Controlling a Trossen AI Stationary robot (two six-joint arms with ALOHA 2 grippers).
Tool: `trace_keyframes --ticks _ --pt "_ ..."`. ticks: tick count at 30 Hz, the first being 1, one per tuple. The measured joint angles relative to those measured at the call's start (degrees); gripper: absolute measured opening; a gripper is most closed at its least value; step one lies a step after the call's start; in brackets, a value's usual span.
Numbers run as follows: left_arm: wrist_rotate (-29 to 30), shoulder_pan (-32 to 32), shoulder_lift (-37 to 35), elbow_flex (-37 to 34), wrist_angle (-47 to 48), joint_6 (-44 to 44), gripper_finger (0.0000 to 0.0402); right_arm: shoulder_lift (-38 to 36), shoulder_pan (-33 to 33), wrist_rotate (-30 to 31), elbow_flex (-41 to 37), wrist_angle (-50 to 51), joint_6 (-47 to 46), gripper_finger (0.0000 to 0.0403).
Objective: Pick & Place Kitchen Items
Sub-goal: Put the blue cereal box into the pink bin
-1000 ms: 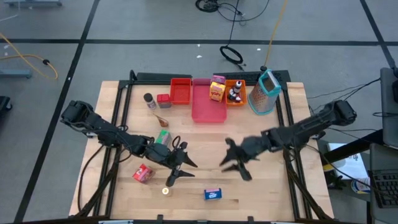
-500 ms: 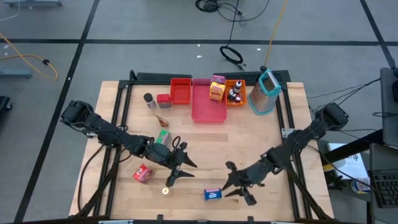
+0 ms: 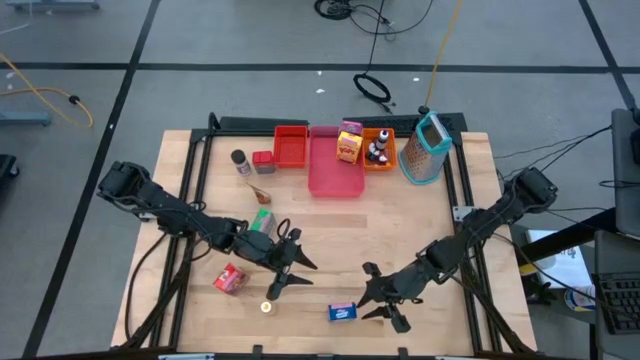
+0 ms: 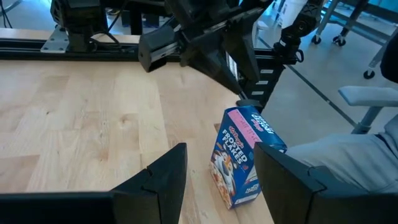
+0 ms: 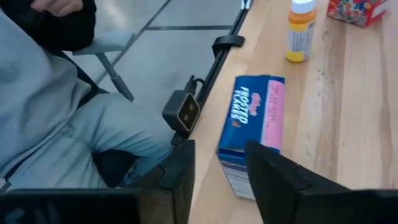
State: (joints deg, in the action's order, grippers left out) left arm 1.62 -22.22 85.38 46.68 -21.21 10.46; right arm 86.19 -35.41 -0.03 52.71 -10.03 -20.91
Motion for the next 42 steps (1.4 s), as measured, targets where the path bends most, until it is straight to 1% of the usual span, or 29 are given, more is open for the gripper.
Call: trace_keyframes --ticks 5,9,11,15,20,25,30,33,38,42 --pt "-0.01 0.0 0.0 -0.01 0.02 0.0 0.0186 0.0 0.21 0.07 0.0 0.36 0.57 0.0182" --pt "0.01 0.0 0.0 -0.01 0.01 0.0 0.0186 0.0 0.19 0.39 0.0 0.36 0.6 0.0209" --pt "0.01 0.0 0.0 -0.01 0.01 0.0 0.0186 0.29 0.17 1.86 0.0 0.34 0.77 0.0217" --pt "0.01 0.0 0.0 0.01 0.02 0.02 0.0186 2.18 0.54 2.82 -0.02 0.38 0.72 0.0228" --pt "0.03 0.0 0.0 0.0 0.02 0.04 0.0186 4.93 0.91 2.76 0.0 -1.49 0.61 0.0239" --pt "0.1 0.0 0.0 -0.01 0.02 0.04 0.0186 6.47 0.91 2.94 0.0 -3.45 0.23 0.0243" --pt "0.65 -0.02 0.0 -0.01 0.0 0.04 0.0186 11.02 0.94 2.85 0.0 -11.31 -0.31 0.0243" --pt "1.48 -0.04 0.0 0.01 0.02 0.04 0.0186 14.0 1.47 2.94 0.0 -14.32 -0.47 0.0241" --pt "1.48 -0.02 0.0 -0.01 0.04 0.13 0.0186 15.93 2.41 3.32 0.0 -15.44 -0.44 0.0228" --pt "1.48 -0.02 0.0 0.0 0.09 0.12 0.0186 16.05 2.48 3.26 0.0 -16.53 0.97 0.0204"
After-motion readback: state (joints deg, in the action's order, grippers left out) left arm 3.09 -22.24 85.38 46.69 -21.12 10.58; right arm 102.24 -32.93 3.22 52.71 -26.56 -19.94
